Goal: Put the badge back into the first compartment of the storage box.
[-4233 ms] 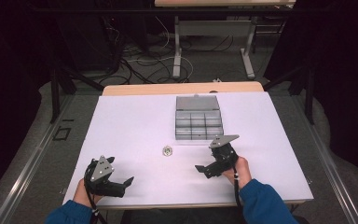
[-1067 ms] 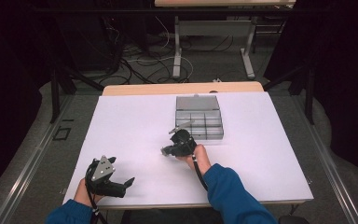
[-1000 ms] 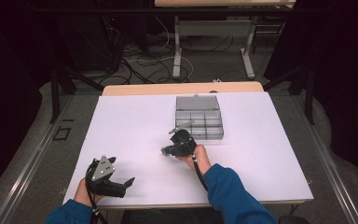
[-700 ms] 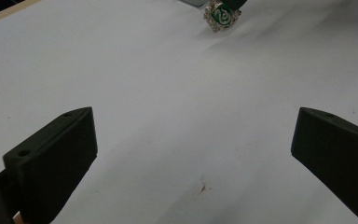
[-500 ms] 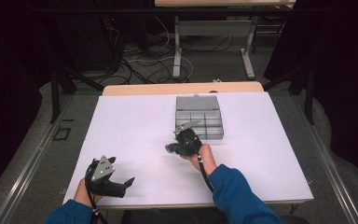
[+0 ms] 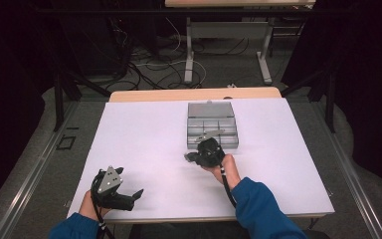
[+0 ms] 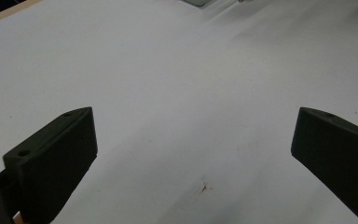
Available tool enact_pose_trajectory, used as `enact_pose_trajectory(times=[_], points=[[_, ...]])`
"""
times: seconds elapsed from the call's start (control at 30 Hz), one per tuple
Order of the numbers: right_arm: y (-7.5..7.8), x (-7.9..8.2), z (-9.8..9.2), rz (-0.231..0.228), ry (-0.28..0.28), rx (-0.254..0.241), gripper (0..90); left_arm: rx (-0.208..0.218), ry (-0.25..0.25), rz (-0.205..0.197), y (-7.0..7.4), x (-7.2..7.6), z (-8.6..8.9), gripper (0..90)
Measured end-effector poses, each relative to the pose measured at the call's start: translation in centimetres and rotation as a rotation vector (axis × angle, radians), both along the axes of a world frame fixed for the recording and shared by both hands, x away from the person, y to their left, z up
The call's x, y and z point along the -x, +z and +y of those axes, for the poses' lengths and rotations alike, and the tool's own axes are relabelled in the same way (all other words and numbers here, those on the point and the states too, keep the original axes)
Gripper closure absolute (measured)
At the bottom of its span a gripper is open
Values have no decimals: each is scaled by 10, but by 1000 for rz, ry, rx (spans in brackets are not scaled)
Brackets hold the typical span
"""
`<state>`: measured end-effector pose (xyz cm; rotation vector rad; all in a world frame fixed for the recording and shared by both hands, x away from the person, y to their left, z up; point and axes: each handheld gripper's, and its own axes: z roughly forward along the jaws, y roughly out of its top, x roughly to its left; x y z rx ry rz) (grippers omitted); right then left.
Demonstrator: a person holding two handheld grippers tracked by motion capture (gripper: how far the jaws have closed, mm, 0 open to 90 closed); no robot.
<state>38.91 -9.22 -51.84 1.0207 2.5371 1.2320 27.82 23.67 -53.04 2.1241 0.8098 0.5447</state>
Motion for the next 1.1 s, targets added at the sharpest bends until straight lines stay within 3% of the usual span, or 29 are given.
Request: enact_pose_trajectory(times=[0.1, 0.7, 0.93, 0.97, 1.1], points=[[1, 2, -5, -13, -18, -20, 885, 1, 1, 4, 0, 0, -1, 5], [8, 12, -36, -57, -40, -17, 885, 3, 1, -2, 0, 0, -1, 5], [10, 14, -41, -67, -53, -20, 886, -2, 0, -6, 0, 0, 0, 5], [11, 15, -43, -60, -45, -2, 885, 3, -1, -3, 0, 0, -1, 5], [11, 15, -45, -75, -56, -21, 885, -2, -2, -9, 0, 0, 0, 5]])
